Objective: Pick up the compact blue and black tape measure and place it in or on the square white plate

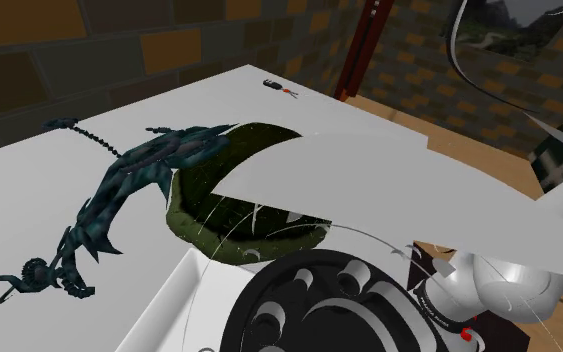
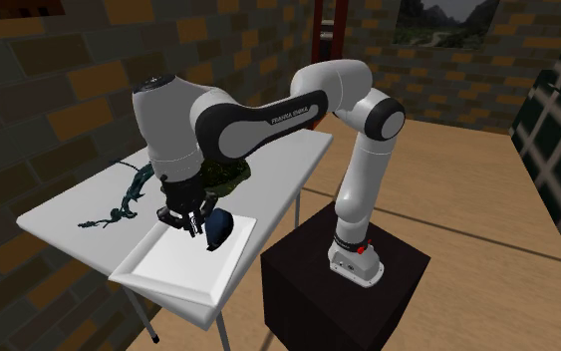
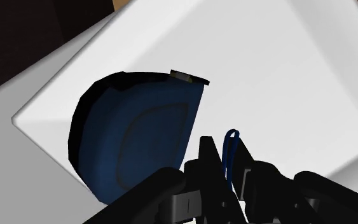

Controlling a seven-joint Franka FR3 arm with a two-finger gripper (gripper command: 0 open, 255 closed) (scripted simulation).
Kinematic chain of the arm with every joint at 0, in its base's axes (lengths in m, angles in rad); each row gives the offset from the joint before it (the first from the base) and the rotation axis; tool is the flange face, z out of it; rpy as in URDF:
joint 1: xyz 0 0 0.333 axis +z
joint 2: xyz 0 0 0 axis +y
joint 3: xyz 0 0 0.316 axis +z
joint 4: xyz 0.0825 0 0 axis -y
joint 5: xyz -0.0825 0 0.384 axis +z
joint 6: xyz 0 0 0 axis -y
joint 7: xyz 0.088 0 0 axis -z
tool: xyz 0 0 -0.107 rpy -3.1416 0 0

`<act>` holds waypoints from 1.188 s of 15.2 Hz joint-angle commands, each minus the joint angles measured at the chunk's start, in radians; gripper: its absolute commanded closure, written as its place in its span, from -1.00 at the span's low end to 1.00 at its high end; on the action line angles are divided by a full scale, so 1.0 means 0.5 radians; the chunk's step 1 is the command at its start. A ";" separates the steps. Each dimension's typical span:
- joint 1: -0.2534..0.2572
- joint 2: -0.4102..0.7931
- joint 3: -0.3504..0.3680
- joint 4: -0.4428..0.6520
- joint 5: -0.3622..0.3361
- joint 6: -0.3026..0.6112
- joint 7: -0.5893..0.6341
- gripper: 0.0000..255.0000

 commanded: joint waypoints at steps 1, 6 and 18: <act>0.000 0.000 0.000 0.000 0.000 0.000 0.000 -1.00; 0.000 0.000 0.000 0.000 0.000 0.000 0.000 -1.00; 0.031 0.153 0.054 0.354 -0.129 -0.272 0.096 -1.00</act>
